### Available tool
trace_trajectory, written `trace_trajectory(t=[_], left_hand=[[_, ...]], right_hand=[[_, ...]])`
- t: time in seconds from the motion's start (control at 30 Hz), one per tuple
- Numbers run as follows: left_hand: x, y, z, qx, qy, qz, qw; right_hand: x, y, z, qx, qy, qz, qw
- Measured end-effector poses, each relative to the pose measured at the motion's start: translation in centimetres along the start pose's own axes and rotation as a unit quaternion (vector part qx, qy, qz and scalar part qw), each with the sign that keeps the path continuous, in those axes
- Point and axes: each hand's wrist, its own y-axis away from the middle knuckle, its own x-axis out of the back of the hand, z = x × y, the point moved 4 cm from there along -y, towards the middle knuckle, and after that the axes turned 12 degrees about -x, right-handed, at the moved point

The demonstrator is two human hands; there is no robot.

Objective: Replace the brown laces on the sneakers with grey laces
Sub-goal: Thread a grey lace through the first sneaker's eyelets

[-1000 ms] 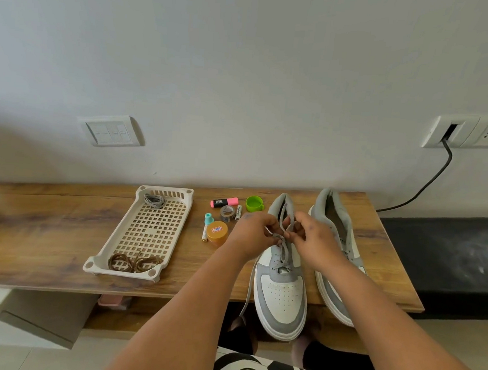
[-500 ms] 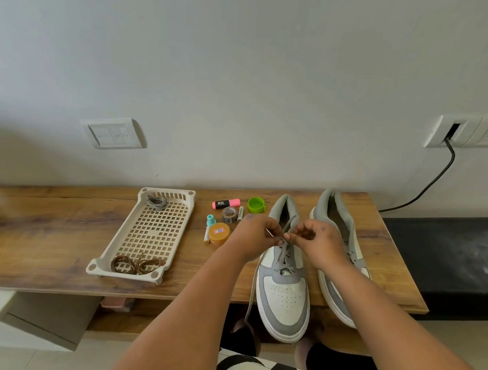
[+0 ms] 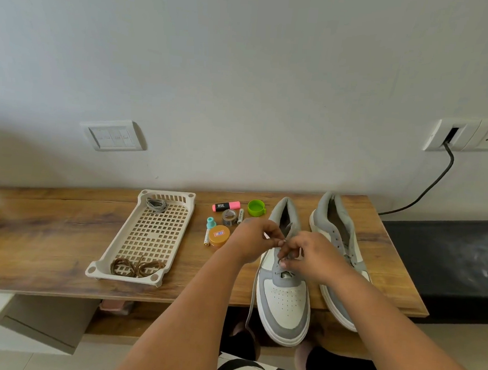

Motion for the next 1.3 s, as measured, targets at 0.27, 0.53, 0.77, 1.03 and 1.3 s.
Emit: trace_trajectory(t=[0.27, 0.53, 0.77, 1.03, 1.3], left_hand=[[-0.1, 0.0, -0.5, 0.011, 0.034, 0.000, 0.999], [-0.1, 0.0, -0.8, 0.010, 0.034, 0.004, 0.999], [0.1, -0.2, -0.6, 0.009, 0.017, -0.005, 1.000], [0.1, -0.1, -0.4, 0.014, 0.002, -0.012, 1.000], [0.2, -0.1, -0.3, 0.016, 0.004, -0.011, 1.000]], right_hand=[[-0.8, 0.8, -0.2, -0.099, -0.040, 0.138, 0.985], [-1.6, -0.1, -0.3, -0.065, 0.045, 0.176, 0.981], [2.1, 1.2, 0.0, -0.035, -0.058, -0.051, 0.996], [2.7, 2.4, -0.8, 0.014, -0.302, -0.153, 0.941], [3.1, 3.1, -0.7, 0.044, -0.463, -0.327, 0.823]])
